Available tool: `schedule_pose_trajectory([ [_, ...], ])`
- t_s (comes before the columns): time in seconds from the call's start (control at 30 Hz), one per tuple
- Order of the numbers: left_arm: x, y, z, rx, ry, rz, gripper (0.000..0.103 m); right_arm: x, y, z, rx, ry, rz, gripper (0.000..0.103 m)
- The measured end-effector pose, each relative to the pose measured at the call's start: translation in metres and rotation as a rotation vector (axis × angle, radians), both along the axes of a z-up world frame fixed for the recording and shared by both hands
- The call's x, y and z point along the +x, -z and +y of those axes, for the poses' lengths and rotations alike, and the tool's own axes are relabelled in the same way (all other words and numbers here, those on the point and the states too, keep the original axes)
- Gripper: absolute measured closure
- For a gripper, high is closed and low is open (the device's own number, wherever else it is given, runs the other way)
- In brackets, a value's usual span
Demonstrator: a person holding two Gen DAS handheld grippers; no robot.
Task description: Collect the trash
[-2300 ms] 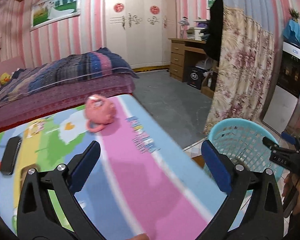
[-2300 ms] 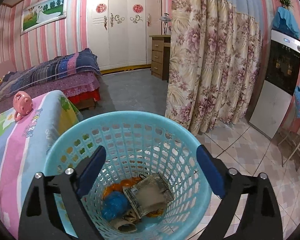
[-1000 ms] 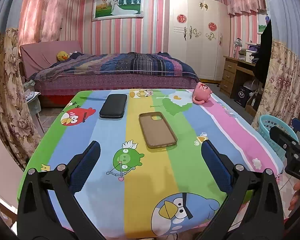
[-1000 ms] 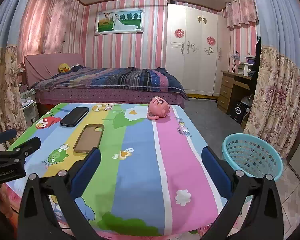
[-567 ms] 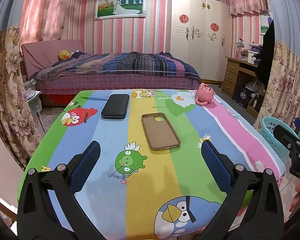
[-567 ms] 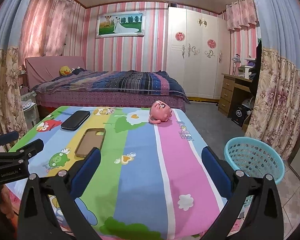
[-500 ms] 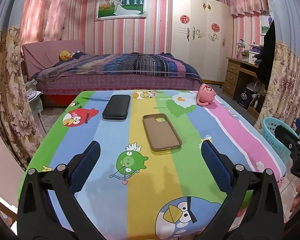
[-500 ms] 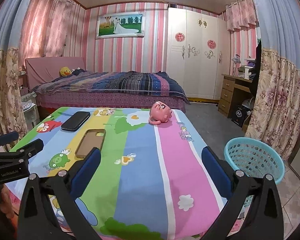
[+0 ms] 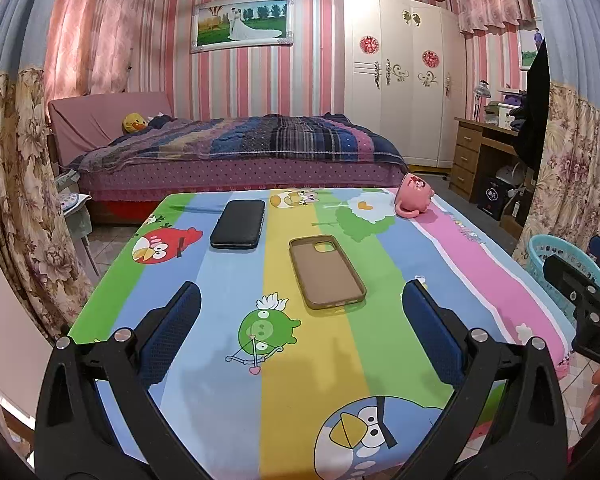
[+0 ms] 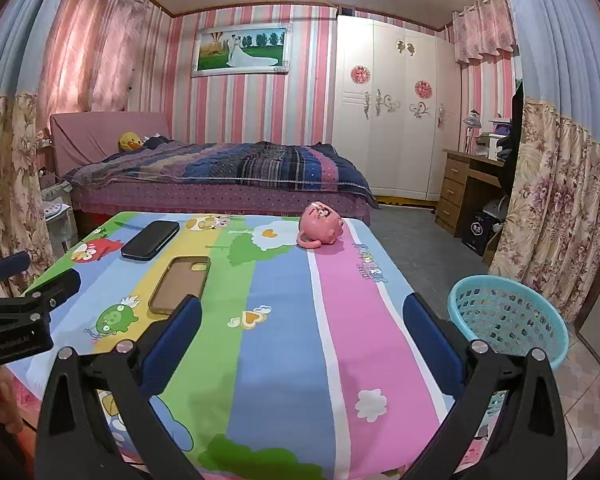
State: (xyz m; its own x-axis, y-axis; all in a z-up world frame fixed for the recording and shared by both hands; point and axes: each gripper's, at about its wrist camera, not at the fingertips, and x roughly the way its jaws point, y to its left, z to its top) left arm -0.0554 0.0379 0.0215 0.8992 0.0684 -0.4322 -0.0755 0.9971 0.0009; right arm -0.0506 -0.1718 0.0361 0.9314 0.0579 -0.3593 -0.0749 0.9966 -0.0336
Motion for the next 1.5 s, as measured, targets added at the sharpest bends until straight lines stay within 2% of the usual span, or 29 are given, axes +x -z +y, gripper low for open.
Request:
schedule_pose_trajectory([
  [1.5, -0.0014, -0.0009, -0.0008, -0.001, 0.0, 0.0, 0.005, -0.0014, 0.0018, -0.0051, -0.006, 0.007, -0.002, 0.005],
])
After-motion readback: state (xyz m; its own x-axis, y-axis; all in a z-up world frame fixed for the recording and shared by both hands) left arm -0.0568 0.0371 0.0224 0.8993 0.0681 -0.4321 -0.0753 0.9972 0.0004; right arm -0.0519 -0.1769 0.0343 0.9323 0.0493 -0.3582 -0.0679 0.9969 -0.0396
